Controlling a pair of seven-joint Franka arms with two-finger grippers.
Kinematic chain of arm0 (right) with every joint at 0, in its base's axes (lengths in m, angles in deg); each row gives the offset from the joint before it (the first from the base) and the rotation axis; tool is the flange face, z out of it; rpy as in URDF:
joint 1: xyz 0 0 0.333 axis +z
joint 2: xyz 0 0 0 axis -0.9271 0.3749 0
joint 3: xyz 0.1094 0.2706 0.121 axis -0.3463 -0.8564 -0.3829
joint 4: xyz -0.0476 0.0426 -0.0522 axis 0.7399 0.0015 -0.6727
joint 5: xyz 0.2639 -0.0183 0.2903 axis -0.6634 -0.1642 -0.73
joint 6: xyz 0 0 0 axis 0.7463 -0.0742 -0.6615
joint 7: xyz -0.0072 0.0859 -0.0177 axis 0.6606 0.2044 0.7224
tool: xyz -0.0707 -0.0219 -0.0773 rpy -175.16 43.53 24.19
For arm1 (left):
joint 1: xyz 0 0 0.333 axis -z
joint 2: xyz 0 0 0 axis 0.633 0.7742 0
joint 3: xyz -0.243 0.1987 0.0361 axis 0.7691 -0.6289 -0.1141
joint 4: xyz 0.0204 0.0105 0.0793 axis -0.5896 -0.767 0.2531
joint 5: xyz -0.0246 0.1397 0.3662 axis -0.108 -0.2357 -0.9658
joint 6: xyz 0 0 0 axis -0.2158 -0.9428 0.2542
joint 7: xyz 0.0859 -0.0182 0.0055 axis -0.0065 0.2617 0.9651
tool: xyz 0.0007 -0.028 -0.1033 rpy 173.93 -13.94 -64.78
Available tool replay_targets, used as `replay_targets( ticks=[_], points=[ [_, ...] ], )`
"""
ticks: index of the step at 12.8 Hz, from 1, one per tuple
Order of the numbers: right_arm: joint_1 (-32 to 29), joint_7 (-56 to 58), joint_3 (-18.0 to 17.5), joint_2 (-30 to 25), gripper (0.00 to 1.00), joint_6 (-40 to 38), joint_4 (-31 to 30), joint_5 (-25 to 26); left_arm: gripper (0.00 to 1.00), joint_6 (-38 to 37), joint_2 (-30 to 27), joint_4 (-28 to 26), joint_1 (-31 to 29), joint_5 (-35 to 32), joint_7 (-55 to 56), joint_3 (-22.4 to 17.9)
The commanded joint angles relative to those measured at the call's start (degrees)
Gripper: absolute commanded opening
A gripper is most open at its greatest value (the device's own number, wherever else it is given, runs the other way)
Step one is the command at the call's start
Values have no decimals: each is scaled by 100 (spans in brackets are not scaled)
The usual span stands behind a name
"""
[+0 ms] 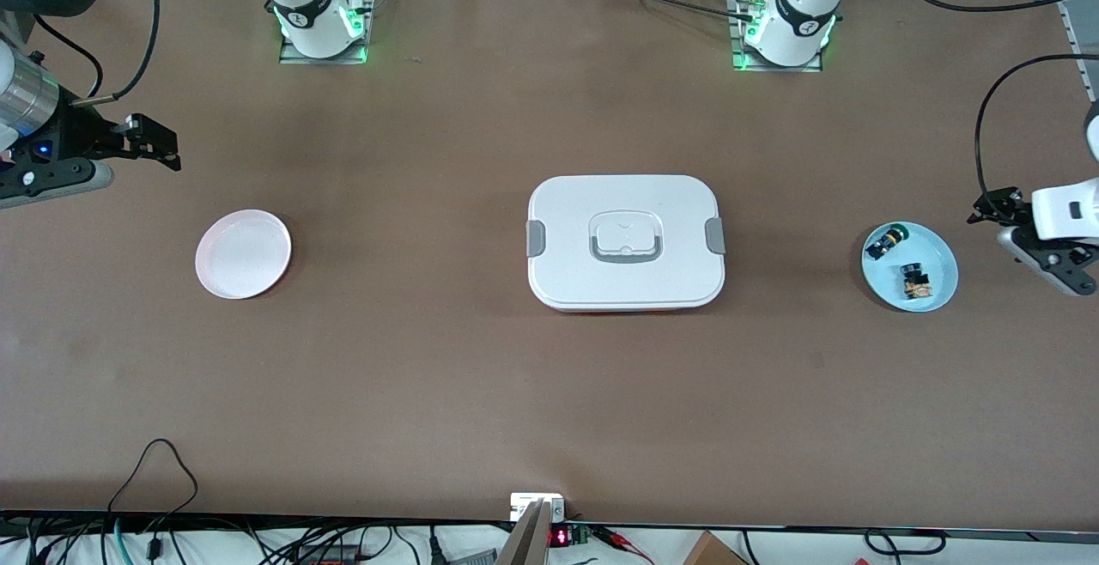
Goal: Transfer orange switch to right arm and place
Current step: 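Lower the left gripper over the orange switch in the blue bowl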
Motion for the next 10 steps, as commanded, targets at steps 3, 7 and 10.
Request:
replay_targets(
  ticks=[3, 7, 10],
  points=[
    [-3, -69, -6, 26, 100, -68, 108, 53, 100, 879, 564, -379, -242, 541, -1452, 134],
    [-3, -69, -15, 26, 100, -68, 108, 61, 100, 1468, 1065, -379, -365, 886, -2691, 143],
    [-3, -69, -6, 26, 100, -68, 108, 53, 100, 1732, 1242, -379, -426, 921, -3115, 152]
  ],
)
